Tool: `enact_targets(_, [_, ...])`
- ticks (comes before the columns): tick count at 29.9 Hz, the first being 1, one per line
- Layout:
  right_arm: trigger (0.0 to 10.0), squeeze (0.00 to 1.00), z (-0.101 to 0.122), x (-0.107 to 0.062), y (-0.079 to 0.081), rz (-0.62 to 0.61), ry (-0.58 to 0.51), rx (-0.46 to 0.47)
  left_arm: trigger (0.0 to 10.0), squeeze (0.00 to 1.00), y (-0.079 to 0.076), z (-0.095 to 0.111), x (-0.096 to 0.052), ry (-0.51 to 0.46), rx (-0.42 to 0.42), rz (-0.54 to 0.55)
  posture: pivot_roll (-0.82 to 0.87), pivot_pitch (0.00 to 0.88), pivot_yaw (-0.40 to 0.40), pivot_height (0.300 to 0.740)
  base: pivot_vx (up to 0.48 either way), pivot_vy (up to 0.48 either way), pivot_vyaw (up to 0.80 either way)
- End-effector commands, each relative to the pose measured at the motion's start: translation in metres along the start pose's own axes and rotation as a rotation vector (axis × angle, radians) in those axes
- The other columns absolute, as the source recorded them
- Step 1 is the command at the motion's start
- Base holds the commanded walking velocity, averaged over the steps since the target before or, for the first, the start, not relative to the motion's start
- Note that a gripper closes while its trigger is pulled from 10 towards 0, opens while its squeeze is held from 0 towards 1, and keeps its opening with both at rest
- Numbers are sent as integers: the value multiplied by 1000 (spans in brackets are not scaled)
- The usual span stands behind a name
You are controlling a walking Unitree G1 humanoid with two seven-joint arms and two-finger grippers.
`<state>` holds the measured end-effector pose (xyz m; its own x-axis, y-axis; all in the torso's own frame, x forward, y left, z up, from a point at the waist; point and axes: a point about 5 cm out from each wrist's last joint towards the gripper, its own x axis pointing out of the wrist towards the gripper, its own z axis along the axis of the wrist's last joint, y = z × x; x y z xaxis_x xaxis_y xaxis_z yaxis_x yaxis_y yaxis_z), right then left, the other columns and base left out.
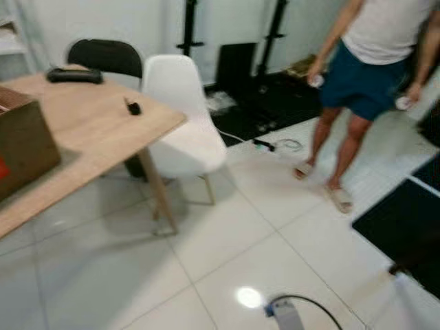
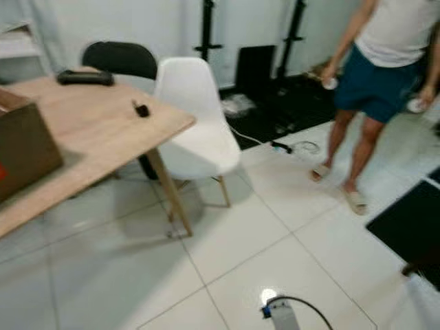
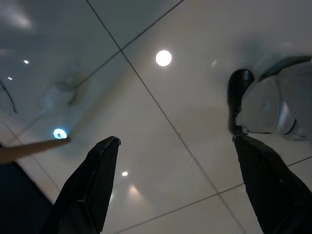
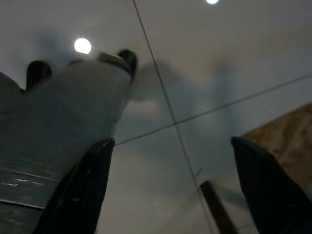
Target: Picking trash to rubbish bin
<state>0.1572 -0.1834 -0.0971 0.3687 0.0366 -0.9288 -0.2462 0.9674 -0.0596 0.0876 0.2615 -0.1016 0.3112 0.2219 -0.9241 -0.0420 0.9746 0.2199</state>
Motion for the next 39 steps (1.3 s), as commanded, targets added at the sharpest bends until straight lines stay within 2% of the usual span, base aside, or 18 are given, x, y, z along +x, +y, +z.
enact_targets(1, [10000,0,-4,-1,-3,-2,15,-4,10000,0,-6,1,1,-6,-18,-17,176,40,-41,740,0,0,-800])
enact_targets(10, [10000,0,-8,-1,-4,-5,24,-4,10000,0,-7,1,1,-7,-57,-11,171,44,-44,740,0,0,-800])
enact_targets(33, [10000,0,-6,-1,-4,1,23,-3,10000,0,-10,2,1,-7,-84,-23,171,53,-49,740,0,0,-800])
enact_targets(38, [10000,0,-4,-1,-6,-5,9,54,10000,0,-10,3,1,-8,-90,-26,172,43,-51,740,0,0,-800])
enact_targets(39, [10000,0,2,-1,-7,-10,-13,115,10000,0,-10,3,1,-10,-98,-27,173,46,-51,740,0,0,-800])
